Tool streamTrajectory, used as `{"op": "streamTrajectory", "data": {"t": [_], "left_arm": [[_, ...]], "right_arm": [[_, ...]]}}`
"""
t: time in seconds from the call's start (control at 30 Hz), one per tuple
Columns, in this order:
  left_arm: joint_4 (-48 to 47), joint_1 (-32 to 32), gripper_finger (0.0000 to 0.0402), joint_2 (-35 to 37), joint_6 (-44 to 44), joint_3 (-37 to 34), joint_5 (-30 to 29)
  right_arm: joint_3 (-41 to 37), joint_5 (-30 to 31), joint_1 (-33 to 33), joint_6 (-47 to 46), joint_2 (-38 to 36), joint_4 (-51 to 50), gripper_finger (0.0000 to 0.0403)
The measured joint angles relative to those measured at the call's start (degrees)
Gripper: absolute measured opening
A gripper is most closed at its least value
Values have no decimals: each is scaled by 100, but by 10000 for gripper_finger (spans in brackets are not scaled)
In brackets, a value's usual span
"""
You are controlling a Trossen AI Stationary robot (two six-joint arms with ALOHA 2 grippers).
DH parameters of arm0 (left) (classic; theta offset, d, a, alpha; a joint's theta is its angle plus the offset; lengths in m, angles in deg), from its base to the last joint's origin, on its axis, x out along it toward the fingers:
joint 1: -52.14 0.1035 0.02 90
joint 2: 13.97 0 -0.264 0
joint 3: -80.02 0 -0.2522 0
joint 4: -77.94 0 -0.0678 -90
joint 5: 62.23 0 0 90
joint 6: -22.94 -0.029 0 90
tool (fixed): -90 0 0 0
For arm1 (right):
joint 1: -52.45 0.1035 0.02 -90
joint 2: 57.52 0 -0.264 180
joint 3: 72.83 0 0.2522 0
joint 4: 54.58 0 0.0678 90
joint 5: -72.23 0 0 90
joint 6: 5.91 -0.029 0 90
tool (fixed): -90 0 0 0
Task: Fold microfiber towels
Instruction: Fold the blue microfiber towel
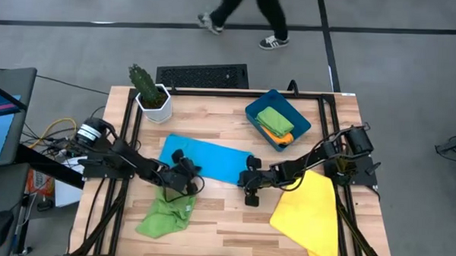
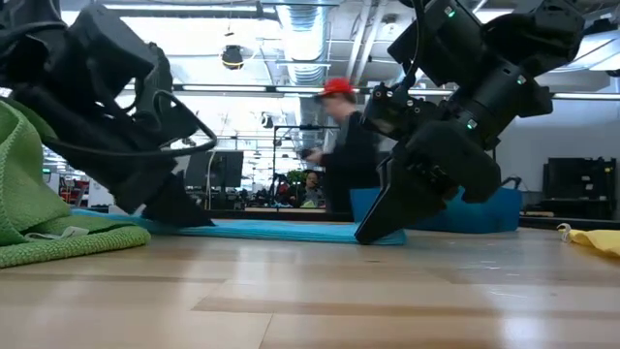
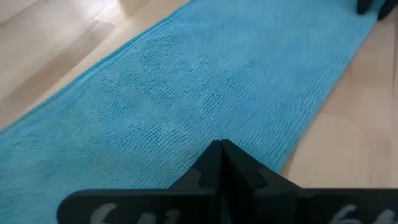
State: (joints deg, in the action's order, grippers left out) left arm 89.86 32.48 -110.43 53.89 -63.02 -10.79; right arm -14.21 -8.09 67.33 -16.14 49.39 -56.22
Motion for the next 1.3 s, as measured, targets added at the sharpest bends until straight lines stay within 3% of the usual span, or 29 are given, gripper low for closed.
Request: {"op": "streamTrajectory", "data": {"t": [0.13,0.23,0.4,0.67,0.87,1.03,1.17,1.3], "left_arm": [[-425,-2,0,793,-263,-9,-24],[-1354,-64,0,1444,-108,-5,-206],[-3208,-554,0,2076,1558,-158,-955],[-3462,-1424,0,1982,3592,-589,-1125],[-3984,-1724,0,1464,4811,-663,-1131],[-4052,-1806,0,1204,5014,-590,-1220],[-4569,-1799,0,1391,4883,-328,-1017],[-5146,-1779,0,1661,4663,63,-1232]], "right_arm": [[3,-16,8,0,7,-42,86],[0,-15,8,-18,7,-33,86],[-8,-16,8,-25,11,-24,86],[-13,-16,3,5,13,-18,86],[-17,-16,3,11,15,-11,86],[-17,-19,3,11,17,-11,86],[-17,-16,3,11,17,-2,86],[-39,-26,3,86,-128,-47,86]]}}
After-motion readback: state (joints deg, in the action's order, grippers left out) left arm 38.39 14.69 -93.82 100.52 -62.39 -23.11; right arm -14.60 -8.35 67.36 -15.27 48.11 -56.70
